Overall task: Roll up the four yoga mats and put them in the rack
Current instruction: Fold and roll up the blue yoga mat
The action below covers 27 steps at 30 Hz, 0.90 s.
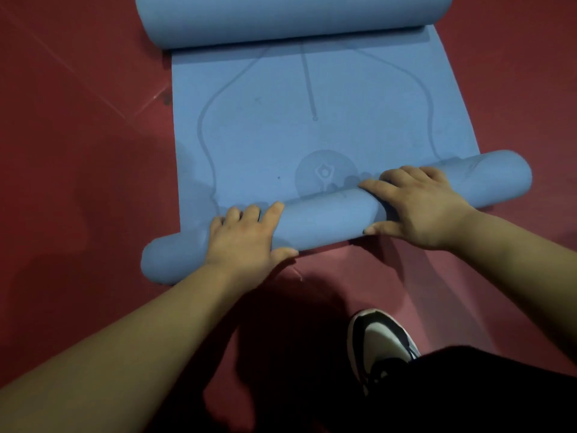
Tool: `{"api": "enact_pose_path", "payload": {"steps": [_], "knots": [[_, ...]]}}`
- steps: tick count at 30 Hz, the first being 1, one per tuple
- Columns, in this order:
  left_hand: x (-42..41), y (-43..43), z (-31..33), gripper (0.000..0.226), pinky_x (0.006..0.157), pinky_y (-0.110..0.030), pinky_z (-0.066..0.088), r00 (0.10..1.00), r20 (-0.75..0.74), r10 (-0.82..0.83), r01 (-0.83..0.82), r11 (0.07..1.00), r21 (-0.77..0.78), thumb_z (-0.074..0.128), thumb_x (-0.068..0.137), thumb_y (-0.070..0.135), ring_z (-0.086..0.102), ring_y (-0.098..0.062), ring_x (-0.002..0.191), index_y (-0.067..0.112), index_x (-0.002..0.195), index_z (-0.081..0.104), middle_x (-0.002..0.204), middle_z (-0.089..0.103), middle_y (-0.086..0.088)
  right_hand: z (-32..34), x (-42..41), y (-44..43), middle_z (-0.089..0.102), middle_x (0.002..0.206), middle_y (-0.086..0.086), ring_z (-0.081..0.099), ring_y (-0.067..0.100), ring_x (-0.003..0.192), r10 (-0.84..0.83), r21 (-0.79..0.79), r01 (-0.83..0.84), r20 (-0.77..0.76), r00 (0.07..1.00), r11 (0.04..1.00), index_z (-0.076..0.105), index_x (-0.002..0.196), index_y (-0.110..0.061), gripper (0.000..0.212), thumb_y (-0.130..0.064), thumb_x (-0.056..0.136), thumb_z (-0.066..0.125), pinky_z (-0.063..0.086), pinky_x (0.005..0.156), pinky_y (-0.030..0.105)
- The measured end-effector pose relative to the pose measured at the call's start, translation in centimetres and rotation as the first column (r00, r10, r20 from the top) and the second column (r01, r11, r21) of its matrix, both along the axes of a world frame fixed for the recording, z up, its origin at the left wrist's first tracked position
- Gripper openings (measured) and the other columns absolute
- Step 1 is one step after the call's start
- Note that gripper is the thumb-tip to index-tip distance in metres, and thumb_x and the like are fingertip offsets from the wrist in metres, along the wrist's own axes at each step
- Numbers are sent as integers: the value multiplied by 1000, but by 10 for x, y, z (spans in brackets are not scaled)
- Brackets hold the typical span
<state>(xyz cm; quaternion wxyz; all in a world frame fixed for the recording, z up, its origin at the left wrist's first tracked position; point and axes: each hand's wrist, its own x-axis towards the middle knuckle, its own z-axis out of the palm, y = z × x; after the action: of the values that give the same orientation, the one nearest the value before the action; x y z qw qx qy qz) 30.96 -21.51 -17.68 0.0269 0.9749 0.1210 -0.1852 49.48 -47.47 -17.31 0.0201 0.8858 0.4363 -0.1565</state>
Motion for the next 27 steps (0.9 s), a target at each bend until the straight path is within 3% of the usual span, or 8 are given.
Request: {"api": "enact_pose_path", "payload": {"steps": [3, 5, 9, 15, 21, 27], "knots": [[-43, -15, -4, 91, 85, -48, 46, 997, 76, -24, 25, 1000, -18, 35, 75, 85, 58, -36, 99, 28, 145, 47, 118, 63, -6, 0, -38, -18, 56, 127, -1, 53, 27, 119, 17, -20, -18, -57, 998, 1000, 45, 146, -37, 87, -90, 78, 33, 36, 103, 50], [-60, -19, -8, 90, 80, -47, 48, 994, 102, -24, 28, 999, -30, 37, 71, 85, 61, -36, 92, 28, 140, 53, 111, 66, -5, 1, -56, -27, 56, 127, -2, 53, 27, 120, 15, -38, -18, -78, 997, 999, 45, 147, -38, 88, -91, 78, 32, 36, 103, 50], [-73, -23, -6, 92, 85, -46, 48, 999, 14, -31, 33, 995, -95, 35, 69, 89, 61, -32, 103, 36, 143, 44, 119, 65, 1, 6, -70, -35, 54, 131, -2, 50, 27, 125, -12, -104, -4, -147, 989, 995, 41, 150, -39, 93, -92, 75, 27, 32, 108, 50], [-72, -18, -12, 96, 85, -47, 51, 998, 44, -36, 41, 992, -116, 37, 69, 90, 61, -34, 100, 31, 144, 47, 116, 64, -2, -3, -96, -35, 49, 143, 16, 42, 43, 134, -79, -129, 71, -60, 995, 989, 37, 153, -37, 82, -81, 85, 27, 27, 110, 66], [-72, -23, -8, 96, 97, -54, 43, 997, 76, 14, -8, 997, -81, 33, 71, 89, 59, -30, 107, 31, 147, 45, 121, 60, -1, 6, -78, -24, 37, 154, 3, 28, 29, 143, -113, -208, 78, -160, 981, 975, 23, 155, -47, 92, -88, 74, 11, 13, 117, 54], [-79, -33, -12, 93, 97, -57, 40, 980, 193, 52, -49, 999, -18, 39, 74, 88, 58, -31, 106, 28, 143, 52, 123, 62, -2, 10, -58, -13, 37, 150, -5, 31, 25, 140, -97, -236, 39, -238, 966, 971, 18, 154, -49, 95, -91, 70, 8, 18, 117, 52]]}}
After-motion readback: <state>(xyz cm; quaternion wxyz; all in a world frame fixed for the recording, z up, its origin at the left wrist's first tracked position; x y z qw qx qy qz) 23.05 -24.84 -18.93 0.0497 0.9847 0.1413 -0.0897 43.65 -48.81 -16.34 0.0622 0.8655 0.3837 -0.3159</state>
